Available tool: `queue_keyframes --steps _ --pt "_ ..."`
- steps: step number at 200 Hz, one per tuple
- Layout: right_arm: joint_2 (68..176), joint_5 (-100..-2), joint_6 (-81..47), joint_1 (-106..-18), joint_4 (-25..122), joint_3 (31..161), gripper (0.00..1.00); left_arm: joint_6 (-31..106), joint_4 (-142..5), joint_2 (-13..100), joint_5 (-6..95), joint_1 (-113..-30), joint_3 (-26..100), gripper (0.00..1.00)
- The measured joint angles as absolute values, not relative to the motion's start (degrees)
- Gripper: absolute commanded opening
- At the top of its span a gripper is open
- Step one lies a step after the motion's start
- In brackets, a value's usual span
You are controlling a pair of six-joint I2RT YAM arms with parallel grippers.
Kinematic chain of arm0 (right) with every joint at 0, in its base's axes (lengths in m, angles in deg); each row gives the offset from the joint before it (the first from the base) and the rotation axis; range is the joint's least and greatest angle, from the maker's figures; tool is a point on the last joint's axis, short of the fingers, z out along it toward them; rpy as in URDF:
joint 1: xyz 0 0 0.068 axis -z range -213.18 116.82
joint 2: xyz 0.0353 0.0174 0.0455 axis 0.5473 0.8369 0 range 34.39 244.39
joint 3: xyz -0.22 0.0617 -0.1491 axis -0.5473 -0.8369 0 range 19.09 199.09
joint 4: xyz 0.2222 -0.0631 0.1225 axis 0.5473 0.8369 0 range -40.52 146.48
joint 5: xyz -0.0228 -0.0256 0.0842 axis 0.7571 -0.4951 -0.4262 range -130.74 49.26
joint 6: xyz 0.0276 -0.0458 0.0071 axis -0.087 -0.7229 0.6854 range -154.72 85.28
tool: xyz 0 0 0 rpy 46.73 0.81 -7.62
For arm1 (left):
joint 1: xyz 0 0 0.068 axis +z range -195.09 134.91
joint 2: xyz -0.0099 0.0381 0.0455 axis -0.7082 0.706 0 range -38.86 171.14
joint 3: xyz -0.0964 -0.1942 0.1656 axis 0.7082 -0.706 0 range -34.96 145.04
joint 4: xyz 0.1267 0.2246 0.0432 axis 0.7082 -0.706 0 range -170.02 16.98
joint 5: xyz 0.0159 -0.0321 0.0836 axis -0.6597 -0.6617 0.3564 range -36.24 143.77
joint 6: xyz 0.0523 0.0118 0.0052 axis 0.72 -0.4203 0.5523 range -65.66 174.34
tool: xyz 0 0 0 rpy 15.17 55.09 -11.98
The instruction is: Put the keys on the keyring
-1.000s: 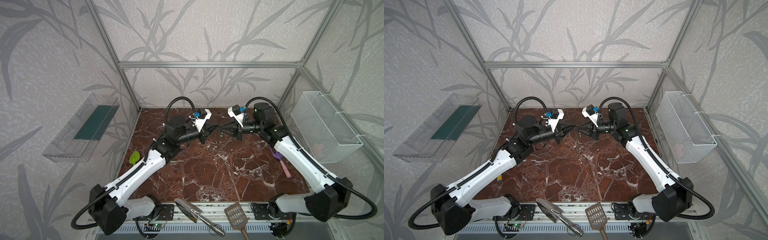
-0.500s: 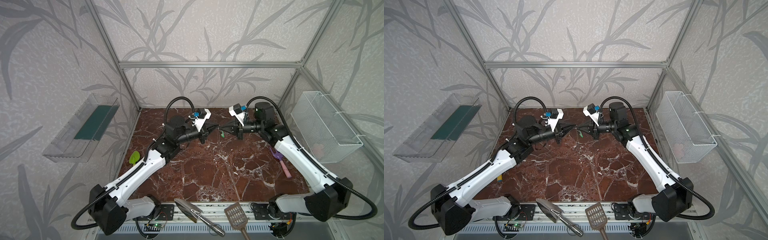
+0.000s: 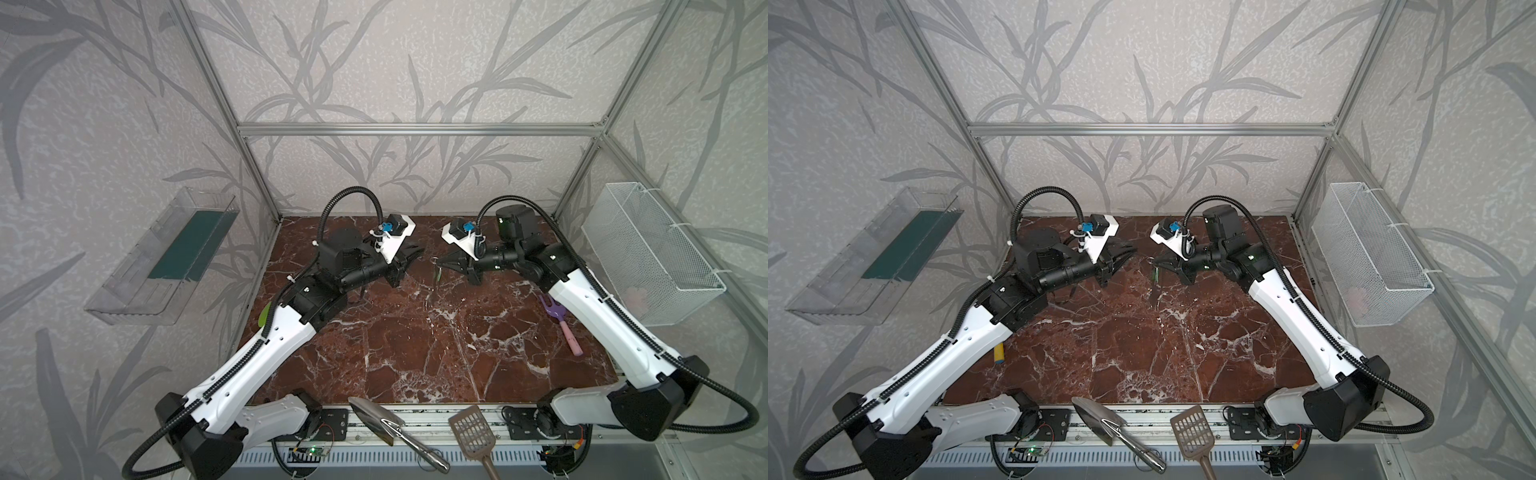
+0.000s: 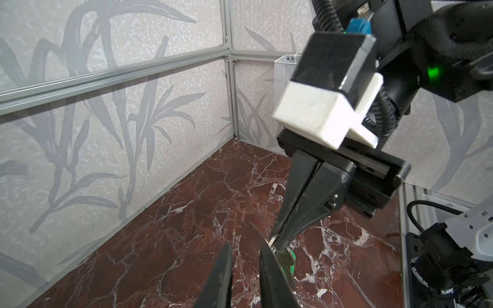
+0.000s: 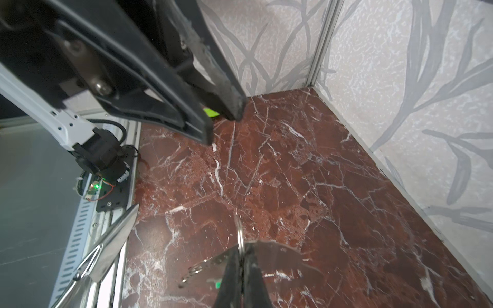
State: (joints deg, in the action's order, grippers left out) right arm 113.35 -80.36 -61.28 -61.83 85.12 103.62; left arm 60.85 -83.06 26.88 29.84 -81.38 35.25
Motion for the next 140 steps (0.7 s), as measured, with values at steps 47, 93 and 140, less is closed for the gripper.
queue_keyframes --steps 47,93,140 --pt "114.2 -78.3 -66.7 -62.1 91.3 106.5 0.00 63.2 -87.0 28.4 25.9 -81.8 36.7 0.20" --pt "114.2 -79.9 -68.9 -62.3 93.7 106.8 0.00 63.6 -87.9 30.7 21.5 -81.9 38.5 0.21" --pt "114.2 -81.8 -69.2 -62.3 93.9 107.1 0.00 63.6 -88.2 33.3 18.4 -82.4 39.7 0.21"
